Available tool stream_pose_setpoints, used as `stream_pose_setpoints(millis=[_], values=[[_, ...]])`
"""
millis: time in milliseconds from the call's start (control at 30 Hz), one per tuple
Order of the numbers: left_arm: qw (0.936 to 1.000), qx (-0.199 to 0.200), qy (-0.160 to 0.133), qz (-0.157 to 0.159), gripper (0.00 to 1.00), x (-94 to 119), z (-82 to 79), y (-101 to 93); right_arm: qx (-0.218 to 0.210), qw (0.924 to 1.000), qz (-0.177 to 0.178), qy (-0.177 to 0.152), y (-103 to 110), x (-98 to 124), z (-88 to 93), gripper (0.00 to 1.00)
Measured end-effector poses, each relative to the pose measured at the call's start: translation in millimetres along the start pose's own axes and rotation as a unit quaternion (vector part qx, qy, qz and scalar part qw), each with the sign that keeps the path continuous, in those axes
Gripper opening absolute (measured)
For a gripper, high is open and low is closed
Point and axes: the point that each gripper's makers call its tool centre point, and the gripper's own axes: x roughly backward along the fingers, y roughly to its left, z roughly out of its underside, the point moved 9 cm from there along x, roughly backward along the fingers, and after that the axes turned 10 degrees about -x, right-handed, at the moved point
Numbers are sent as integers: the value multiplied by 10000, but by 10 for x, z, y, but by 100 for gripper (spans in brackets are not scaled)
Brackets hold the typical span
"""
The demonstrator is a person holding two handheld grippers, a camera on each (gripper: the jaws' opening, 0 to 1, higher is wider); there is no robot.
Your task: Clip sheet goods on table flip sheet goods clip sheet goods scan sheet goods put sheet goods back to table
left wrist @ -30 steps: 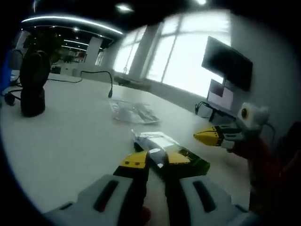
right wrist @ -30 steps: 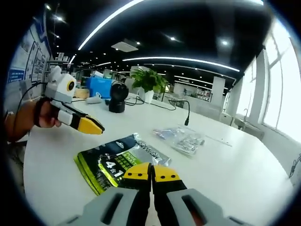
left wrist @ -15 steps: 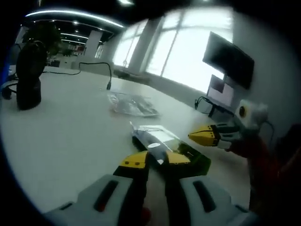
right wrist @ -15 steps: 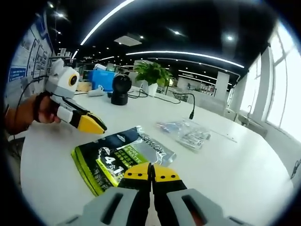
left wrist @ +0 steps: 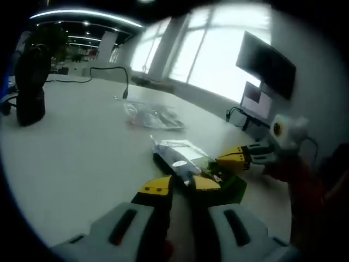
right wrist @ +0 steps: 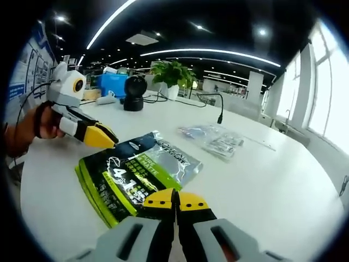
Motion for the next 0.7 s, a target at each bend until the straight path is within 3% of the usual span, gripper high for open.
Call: stream_pose_setpoints(millis=[233,700], values=[[9998,185,-20,34,6,-18,28,34,55,10000,33,-31,-27,13,13,0],[9997,189,29,125,6,-76,5,-9,308,9994,114,-66,-8,19,7,0]])
